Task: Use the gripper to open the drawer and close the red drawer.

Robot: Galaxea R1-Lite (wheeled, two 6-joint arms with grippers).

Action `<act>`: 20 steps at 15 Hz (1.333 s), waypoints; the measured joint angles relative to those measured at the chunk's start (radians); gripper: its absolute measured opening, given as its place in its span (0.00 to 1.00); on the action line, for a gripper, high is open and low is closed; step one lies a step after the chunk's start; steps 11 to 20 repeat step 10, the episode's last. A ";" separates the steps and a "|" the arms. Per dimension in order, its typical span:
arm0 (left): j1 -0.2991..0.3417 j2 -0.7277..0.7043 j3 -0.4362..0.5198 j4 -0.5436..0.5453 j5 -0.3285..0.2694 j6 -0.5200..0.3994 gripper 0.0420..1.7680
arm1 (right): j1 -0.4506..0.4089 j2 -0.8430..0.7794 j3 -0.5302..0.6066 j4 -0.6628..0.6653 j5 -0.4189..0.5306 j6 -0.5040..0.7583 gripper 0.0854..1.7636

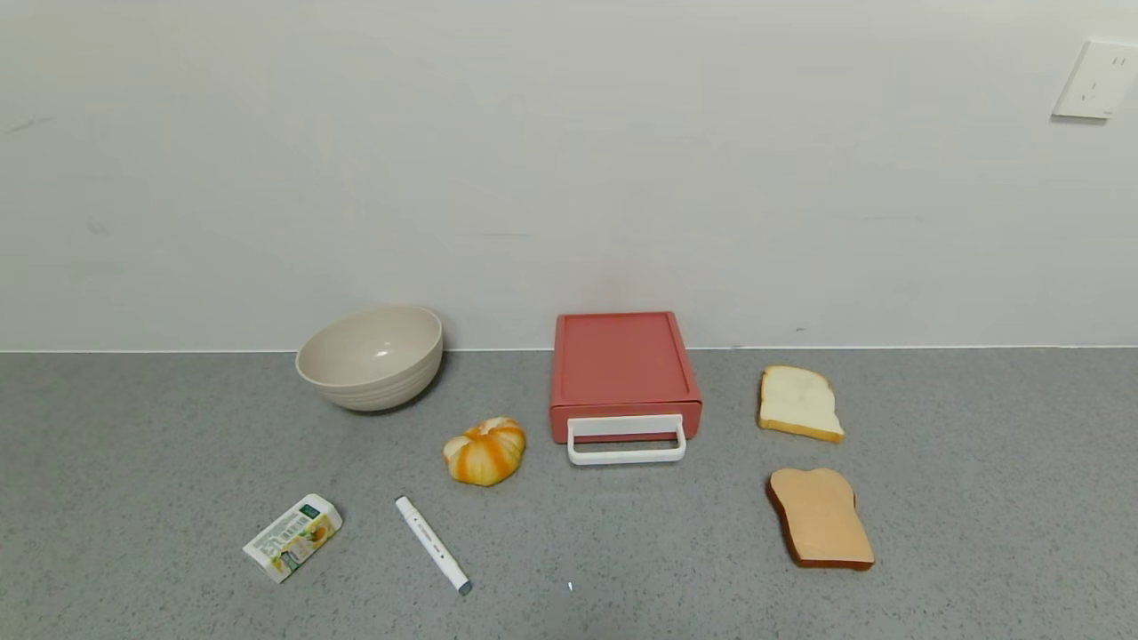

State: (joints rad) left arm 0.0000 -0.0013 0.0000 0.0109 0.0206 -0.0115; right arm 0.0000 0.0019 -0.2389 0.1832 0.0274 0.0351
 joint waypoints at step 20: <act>0.000 0.000 0.000 0.000 0.000 0.000 0.97 | 0.000 -0.002 0.227 -0.150 0.004 -0.061 0.97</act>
